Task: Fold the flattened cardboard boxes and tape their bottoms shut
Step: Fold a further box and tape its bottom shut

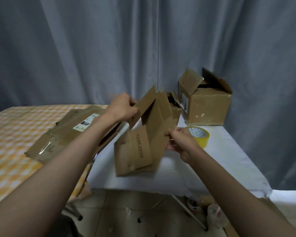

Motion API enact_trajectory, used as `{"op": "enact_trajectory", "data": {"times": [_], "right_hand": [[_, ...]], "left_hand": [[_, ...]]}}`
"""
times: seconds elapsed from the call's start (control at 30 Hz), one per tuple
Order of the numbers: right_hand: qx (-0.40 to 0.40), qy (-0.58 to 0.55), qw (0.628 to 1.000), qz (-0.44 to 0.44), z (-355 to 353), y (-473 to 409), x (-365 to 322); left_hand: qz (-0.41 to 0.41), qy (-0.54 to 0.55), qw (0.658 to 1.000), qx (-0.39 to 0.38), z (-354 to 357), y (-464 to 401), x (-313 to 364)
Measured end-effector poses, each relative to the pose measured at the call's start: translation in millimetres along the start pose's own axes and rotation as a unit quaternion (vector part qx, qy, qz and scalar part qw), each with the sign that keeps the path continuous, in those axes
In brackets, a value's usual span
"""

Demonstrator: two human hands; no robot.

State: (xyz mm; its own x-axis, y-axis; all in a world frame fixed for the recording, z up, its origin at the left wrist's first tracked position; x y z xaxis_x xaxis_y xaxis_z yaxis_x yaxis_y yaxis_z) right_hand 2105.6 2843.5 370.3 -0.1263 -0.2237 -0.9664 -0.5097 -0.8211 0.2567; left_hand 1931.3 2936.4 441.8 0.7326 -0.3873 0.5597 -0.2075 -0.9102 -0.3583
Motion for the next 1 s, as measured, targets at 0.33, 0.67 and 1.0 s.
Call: {"op": "enact_trajectory", "data": {"times": [0.33,0.67,1.0], "right_hand": [[0.090,0.016,0.994,-0.057,-37,-18,-37],[0.067,0.141,0.986,-0.052,-27,-13,-22],[0.050,0.053,0.997,-0.012,-18,-21,-6]], "left_hand": [[-0.118,0.050,0.986,-0.108,10,24,-30],[-0.094,0.024,0.992,-0.084,14,25,-22],[-0.067,-0.001,0.993,-0.094,0,29,-19]]}}
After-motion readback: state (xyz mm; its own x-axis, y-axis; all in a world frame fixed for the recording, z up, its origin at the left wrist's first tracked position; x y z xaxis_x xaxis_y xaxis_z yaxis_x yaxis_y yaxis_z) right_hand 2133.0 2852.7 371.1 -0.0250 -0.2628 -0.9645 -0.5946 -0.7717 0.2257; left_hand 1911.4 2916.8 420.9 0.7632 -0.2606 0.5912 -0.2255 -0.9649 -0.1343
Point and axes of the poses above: each hand's wrist, its own y-axis away from the middle knuckle, its own z-axis out of the palm, x = y × z, the point moved 1 cm from there along -y, towards the middle knuckle, and after that the axes turned 10 degrees about x, right-handed, at the moved point
